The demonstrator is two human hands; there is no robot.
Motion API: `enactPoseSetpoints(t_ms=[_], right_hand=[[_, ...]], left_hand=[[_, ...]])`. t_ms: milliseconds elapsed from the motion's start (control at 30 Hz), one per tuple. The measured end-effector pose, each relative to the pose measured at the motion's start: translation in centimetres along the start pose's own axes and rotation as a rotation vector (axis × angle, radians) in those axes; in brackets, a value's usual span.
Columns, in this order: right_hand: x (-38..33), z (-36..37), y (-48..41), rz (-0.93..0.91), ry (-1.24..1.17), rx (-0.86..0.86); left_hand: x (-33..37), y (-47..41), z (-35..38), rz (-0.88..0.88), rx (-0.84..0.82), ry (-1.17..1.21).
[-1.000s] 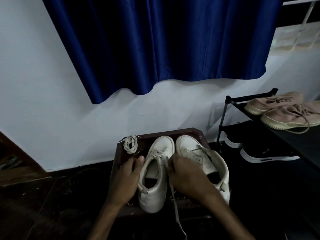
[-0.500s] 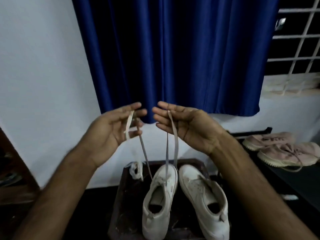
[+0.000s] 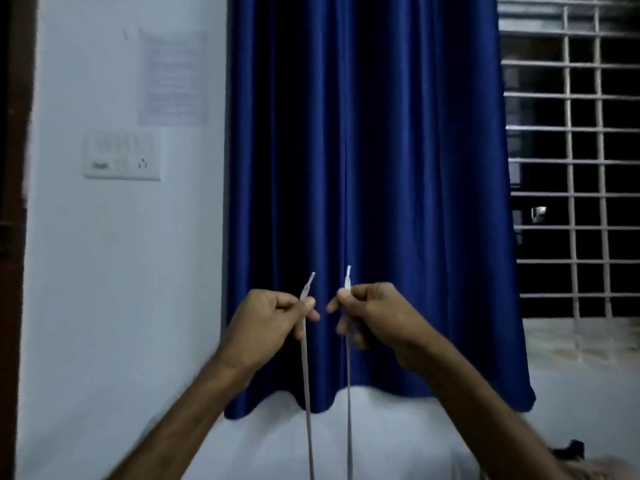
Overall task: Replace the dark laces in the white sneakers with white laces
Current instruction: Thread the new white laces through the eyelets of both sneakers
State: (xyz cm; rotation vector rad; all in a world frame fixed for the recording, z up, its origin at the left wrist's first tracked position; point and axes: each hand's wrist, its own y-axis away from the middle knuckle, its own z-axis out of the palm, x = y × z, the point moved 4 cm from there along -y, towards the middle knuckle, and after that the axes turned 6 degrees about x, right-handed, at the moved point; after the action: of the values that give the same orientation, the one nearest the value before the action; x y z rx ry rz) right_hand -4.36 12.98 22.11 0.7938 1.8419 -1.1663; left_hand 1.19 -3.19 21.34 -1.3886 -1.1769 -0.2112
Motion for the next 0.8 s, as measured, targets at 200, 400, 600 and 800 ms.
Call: enactPoseSetpoints(t_ms=[200, 400, 600, 800], right_hand=[[-1.3, -0.3, -1.0, -0.280, 0.298, 0.183], [-2.0, -0.9, -1.4, -0.368, 0.286, 0.238], [-1.3, -1.6, -2.7, -0.280, 0.046, 0.276], [-1.4, -1.8, -3.2, -0.286, -0.088, 0.253]], left_hand=[[1.5, -2.0, 0.4, 0.081, 0.058, -0.010], [1.9, -2.7, 0.9, 0.041, 0.187, 0.160], [1.4, -3.4, 1.5, -0.041, 0.197, 0.228], [2.4, -3.4, 2.1, -0.001, 0.173, 0.237]])
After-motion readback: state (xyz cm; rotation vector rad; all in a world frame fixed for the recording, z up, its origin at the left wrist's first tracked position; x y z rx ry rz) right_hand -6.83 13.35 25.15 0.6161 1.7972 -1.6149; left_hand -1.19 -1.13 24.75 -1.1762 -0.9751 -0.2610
